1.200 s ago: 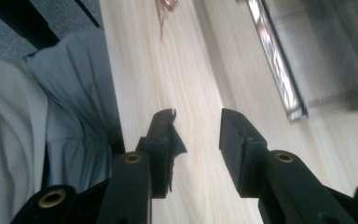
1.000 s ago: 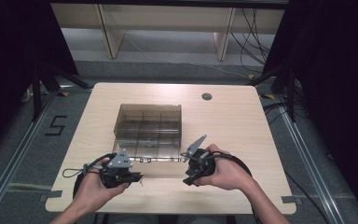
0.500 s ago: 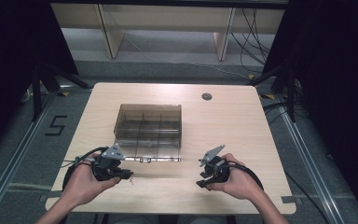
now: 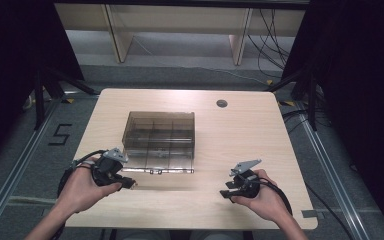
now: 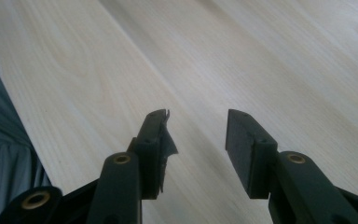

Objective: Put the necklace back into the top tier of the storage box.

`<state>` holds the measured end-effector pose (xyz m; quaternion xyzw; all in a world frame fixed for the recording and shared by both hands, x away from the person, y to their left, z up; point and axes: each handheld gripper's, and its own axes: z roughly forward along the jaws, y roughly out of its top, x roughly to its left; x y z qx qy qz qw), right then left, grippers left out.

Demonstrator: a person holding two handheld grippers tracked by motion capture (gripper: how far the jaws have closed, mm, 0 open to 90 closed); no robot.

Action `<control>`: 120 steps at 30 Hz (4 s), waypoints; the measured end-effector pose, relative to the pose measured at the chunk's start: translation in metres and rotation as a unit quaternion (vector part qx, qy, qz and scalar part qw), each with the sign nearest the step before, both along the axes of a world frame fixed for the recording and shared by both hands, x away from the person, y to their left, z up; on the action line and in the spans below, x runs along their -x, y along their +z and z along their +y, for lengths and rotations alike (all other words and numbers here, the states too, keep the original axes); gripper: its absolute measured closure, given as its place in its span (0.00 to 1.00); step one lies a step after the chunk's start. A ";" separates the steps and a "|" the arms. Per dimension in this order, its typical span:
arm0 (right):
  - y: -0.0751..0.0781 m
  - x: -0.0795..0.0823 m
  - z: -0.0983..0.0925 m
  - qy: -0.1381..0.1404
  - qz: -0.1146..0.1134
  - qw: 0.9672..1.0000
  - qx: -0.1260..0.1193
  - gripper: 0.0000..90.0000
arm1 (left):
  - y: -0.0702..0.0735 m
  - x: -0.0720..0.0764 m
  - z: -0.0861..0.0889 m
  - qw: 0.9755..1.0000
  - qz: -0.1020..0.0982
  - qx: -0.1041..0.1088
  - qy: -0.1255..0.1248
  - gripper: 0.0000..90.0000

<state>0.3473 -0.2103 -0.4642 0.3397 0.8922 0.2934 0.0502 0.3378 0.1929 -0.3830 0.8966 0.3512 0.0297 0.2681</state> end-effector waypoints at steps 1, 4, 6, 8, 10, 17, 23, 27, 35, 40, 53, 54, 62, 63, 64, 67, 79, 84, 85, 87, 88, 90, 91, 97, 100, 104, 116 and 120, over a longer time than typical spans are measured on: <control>0.001 0.001 -0.001 -0.013 0.008 1.000 -0.001 0.65 | 0.001 -0.001 0.000 1.000 0.001 0.000 0.004 1.00; -0.002 0.001 -0.004 -0.020 0.007 1.000 -0.013 0.64 | 0.004 -0.004 0.001 1.000 0.010 -0.010 0.010 1.00; -0.003 -0.001 -0.006 -0.023 0.005 1.000 -0.007 0.64 | 0.006 -0.006 0.002 1.000 0.014 -0.012 0.014 1.00; -0.004 -0.001 -0.008 -0.025 0.005 1.000 -0.007 0.64 | 0.008 -0.009 0.002 1.000 0.018 -0.013 0.016 1.00; -0.004 -0.001 -0.009 -0.032 0.005 0.999 -0.017 0.64 | 0.010 -0.013 0.003 1.000 0.019 -0.014 0.018 1.00; -0.007 -0.003 -0.013 -0.036 0.007 0.999 -0.015 0.63 | 0.018 -0.022 0.003 0.999 0.035 -0.021 0.034 1.00; -0.007 -0.004 -0.013 -0.032 0.002 0.999 -0.017 0.63 | 0.020 -0.034 0.006 0.999 0.028 -0.032 0.023 1.00; -0.009 -0.004 -0.011 -0.034 0.000 0.999 -0.021 0.63 | 0.023 -0.037 0.004 0.998 0.043 -0.039 0.031 1.00; -0.008 -0.002 -0.012 -0.036 0.011 0.999 -0.013 0.62 | 0.027 -0.044 0.005 0.996 0.052 -0.063 0.030 1.00; -0.008 -0.002 -0.011 -0.038 0.010 0.999 -0.013 0.62 | 0.028 -0.048 0.004 0.996 0.052 -0.064 0.032 1.00; -0.008 -0.002 -0.012 -0.037 0.011 0.999 -0.014 0.62 | 0.030 -0.058 0.005 0.996 0.048 -0.065 0.040 1.00; -0.008 -0.002 -0.012 -0.037 0.012 0.999 -0.014 0.62 | 0.030 -0.058 0.005 0.996 0.048 -0.065 0.041 1.00; -0.009 -0.001 -0.012 -0.038 0.014 0.999 -0.013 0.62 | 0.032 -0.062 0.005 0.996 0.047 -0.067 0.042 1.00; -0.009 -0.001 -0.012 -0.038 0.013 0.999 -0.011 0.62 | 0.033 -0.062 0.005 0.996 0.047 -0.067 0.043 1.00; -0.010 -0.001 -0.011 -0.040 0.011 0.999 -0.017 0.62 | 0.033 -0.063 0.005 0.996 0.048 -0.068 0.042 1.00; -0.010 -0.001 -0.011 -0.038 0.012 0.999 -0.017 0.62 | 0.034 -0.065 0.005 0.996 0.050 -0.070 0.040 1.00; -0.010 -0.001 -0.012 -0.039 0.020 0.999 -0.012 0.62 | 0.037 -0.077 0.003 0.995 0.054 -0.074 0.045 1.00; -0.010 -0.001 -0.012 -0.040 0.022 0.999 -0.013 0.62 | 0.038 -0.080 0.001 0.995 0.051 -0.075 0.047 1.00; -0.011 -0.001 -0.012 -0.038 0.018 0.999 -0.011 0.62 | 0.038 -0.080 0.001 0.995 0.050 -0.075 0.048 1.00; -0.011 -0.001 -0.012 -0.038 0.019 0.999 -0.011 0.62 | 0.038 -0.081 0.001 0.995 0.051 -0.075 0.048 1.00; -0.011 -0.001 -0.012 -0.038 0.019 0.999 -0.011 0.62 | 0.038 -0.081 0.001 0.995 0.049 -0.074 0.048 1.00; -0.011 -0.001 -0.012 -0.038 0.020 0.999 -0.010 0.62 | 0.037 -0.083 0.001 0.995 0.050 -0.077 0.047 1.00; -0.011 -0.001 -0.012 -0.037 0.020 0.999 -0.010 0.62 | 0.037 -0.083 0.001 0.995 0.050 -0.076 0.047 1.00; -0.011 -0.001 -0.011 -0.040 0.025 0.999 -0.010 0.62 | 0.036 -0.085 0.000 0.995 0.054 -0.076 0.048 1.00; -0.011 -0.001 -0.011 -0.041 0.025 0.999 -0.011 0.62 | 0.035 -0.087 0.000 0.995 0.050 -0.075 0.045 1.00; -0.012 -0.001 -0.012 -0.039 0.023 0.999 -0.010 0.62 | 0.034 -0.088 -0.002 0.995 0.052 -0.076 0.046 1.00; -0.012 -0.001 -0.011 -0.039 0.025 0.999 -0.012 0.62 | 0.030 -0.094 -0.005 0.994 0.063 -0.079 0.045 1.00; -0.012 -0.001 -0.011 -0.039 0.026 0.999 -0.013 0.62 | 0.029 -0.094 -0.006 0.994 0.062 -0.077 0.048 1.00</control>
